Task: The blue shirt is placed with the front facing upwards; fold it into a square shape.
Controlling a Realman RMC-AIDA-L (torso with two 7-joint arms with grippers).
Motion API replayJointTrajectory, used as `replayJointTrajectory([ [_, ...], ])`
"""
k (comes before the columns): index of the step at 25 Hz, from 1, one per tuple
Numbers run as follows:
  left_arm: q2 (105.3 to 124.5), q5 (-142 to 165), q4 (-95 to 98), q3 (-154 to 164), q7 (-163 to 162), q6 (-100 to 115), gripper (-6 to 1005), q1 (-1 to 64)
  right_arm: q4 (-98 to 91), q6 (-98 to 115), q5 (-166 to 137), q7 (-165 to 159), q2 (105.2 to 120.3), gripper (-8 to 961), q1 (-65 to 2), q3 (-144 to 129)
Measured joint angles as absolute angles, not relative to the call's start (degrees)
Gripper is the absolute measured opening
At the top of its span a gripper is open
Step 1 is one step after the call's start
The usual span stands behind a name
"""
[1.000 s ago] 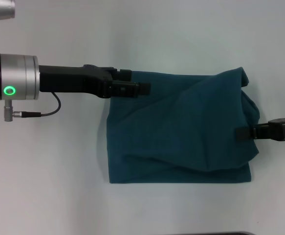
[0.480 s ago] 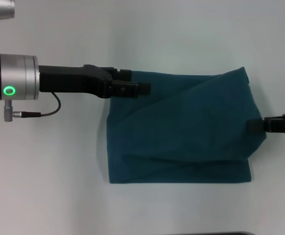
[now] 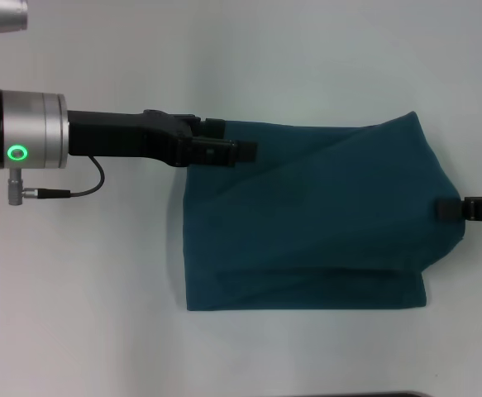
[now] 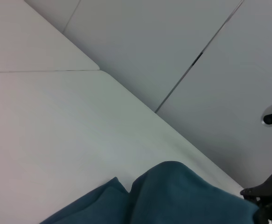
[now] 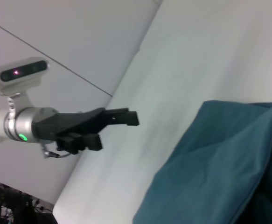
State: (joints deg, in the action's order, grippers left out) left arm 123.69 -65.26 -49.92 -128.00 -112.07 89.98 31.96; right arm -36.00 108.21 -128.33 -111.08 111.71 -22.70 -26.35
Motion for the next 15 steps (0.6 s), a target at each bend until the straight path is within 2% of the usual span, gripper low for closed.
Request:
replayJointTrajectory([
  [6,123.53,-65.2,-49.9,-128.0,-112.1,90.1,888,31.9,-35.7,106.4,-131.4,-112.1,111.88,59,-22.7,-26.3],
  [10,123.47,-65.2,-49.9,-128.0,-112.1,90.2,888,31.8,-35.5,106.1,-132.4,-113.6,111.44,65,-22.1,-25.9],
  [15,123.48,-65.1,-49.9,-128.0,-111.9,90.2,888,31.7,-35.8,105.1,-132.5,-114.7,110.78,186,-20.9,-23.5],
])
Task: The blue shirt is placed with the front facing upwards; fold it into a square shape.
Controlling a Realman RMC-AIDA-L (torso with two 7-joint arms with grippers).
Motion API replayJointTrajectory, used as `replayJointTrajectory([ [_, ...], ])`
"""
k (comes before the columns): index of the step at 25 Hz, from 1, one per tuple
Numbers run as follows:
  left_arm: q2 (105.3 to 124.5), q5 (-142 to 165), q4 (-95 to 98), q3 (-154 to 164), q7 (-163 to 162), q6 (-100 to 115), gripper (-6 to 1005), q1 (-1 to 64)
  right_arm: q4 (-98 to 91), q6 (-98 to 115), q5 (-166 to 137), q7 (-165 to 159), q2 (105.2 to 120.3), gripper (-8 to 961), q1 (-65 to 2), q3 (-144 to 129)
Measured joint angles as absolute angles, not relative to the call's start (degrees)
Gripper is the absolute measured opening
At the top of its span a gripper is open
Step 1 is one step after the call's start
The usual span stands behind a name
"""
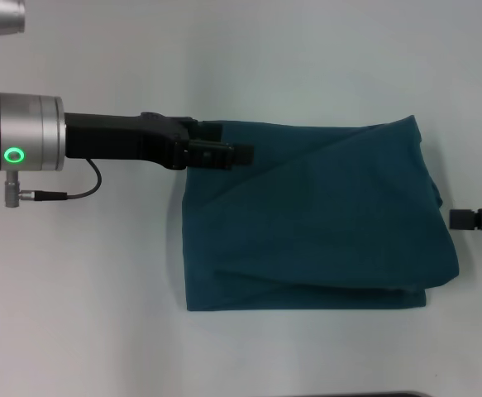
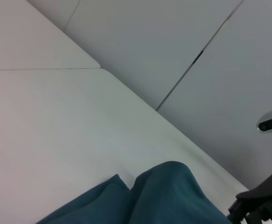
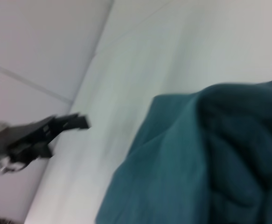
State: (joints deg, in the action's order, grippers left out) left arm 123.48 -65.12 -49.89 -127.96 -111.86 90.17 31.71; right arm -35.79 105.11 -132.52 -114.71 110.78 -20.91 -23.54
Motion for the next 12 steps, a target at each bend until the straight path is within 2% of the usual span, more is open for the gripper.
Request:
replayJointTrajectory([
  [5,123.48,-65.0,-49.8,-128.0,-111.8,90.2,887,31.6,-35.7,103.7,-132.2,-115.3,110.12,306,-20.5,-21.0],
  [12,123.42,-65.0,-49.8,-128.0,-111.7,90.0,887,31.7,-36.2,104.6,-130.0,-115.1,110.14,577,-24.3,-20.0],
])
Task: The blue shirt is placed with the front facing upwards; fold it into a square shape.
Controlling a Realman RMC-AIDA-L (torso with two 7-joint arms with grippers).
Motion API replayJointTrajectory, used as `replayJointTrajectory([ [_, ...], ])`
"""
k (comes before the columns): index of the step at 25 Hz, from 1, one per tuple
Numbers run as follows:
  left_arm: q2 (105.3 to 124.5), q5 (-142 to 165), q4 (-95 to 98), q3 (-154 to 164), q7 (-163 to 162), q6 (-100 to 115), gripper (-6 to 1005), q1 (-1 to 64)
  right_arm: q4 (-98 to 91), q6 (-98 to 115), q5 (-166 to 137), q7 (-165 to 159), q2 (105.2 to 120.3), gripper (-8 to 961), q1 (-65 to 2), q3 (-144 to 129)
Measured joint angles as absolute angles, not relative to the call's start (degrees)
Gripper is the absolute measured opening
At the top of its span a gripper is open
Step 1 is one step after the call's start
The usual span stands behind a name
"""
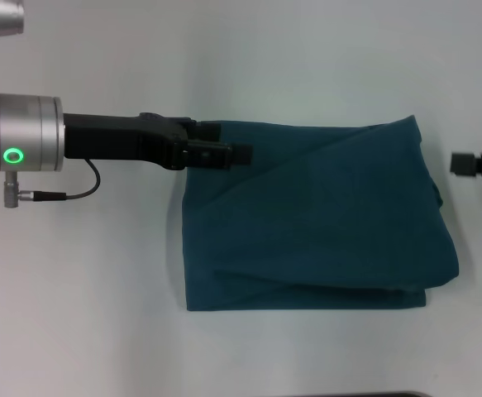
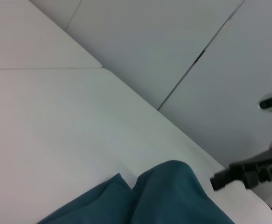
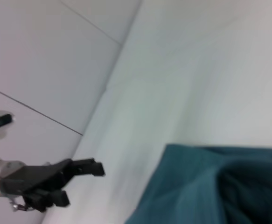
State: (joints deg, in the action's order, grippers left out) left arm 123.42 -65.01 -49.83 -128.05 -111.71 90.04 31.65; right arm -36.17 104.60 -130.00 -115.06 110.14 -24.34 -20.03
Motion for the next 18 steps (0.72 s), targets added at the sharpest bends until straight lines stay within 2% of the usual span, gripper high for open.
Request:
replayJointTrajectory([
  [4,123.59,-65.0,-49.8,-128.0,-111.7,89.6,887,32.2,-36.1,104.6,-129.5,-115.1,110.27,665,-27.4,-20.5],
  [13,123.78,-65.0,-49.4,-127.9,-111.5,86.2,888,32.6,-35.7,103.4,-129.7,-115.2,110.99,476,-31.3,-22.2],
  [18,123.70,-65.0,-49.3,-128.0,-111.5,85.1,888,32.5,-35.9,101.0,-129.6,-114.4,111.96,359,-32.1,-24.5],
])
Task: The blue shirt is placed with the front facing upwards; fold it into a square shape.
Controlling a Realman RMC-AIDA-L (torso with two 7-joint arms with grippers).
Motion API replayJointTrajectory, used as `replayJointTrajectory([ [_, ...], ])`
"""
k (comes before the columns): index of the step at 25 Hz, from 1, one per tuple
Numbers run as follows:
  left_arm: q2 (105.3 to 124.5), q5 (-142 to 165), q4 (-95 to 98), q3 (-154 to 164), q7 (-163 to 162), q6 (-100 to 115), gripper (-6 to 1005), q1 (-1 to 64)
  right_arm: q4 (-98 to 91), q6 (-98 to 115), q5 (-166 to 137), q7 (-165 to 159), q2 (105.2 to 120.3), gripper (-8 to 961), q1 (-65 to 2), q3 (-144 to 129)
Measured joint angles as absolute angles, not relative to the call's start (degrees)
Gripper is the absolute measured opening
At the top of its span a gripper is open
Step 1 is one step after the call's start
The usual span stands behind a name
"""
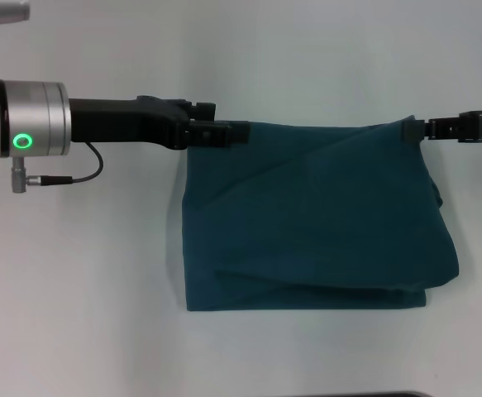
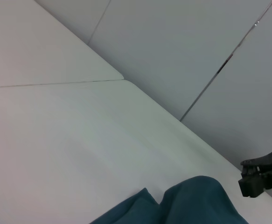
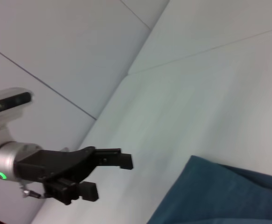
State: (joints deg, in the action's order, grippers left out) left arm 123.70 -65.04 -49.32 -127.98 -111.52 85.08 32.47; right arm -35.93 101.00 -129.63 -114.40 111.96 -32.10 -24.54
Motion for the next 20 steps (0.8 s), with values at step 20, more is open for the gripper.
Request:
replayJointTrajectory([
  [20,123.65,-65.0,-49.3,-128.0,-111.5,82.6,888,32.1,-32.7,90.7,-133.8,-112.9,114.83,23,-32.8,-34.0],
])
